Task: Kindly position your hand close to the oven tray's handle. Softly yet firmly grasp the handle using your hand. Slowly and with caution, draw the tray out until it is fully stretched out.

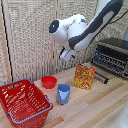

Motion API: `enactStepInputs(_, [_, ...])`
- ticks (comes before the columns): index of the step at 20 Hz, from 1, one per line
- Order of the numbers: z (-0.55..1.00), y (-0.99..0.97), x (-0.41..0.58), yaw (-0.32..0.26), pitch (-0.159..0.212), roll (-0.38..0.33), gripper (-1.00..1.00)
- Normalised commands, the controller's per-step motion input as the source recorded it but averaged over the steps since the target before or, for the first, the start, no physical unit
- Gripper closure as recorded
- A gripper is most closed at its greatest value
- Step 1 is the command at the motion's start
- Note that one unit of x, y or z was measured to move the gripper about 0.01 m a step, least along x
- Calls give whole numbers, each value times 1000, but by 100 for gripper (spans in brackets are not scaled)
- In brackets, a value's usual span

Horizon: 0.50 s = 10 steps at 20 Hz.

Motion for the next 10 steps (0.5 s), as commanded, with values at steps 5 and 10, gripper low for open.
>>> enactStepInputs(5, [-36,-741,-159,7,-47,-206,-100])
enactStepInputs(10, [-58,-675,-2,0,-68,-63,-100])
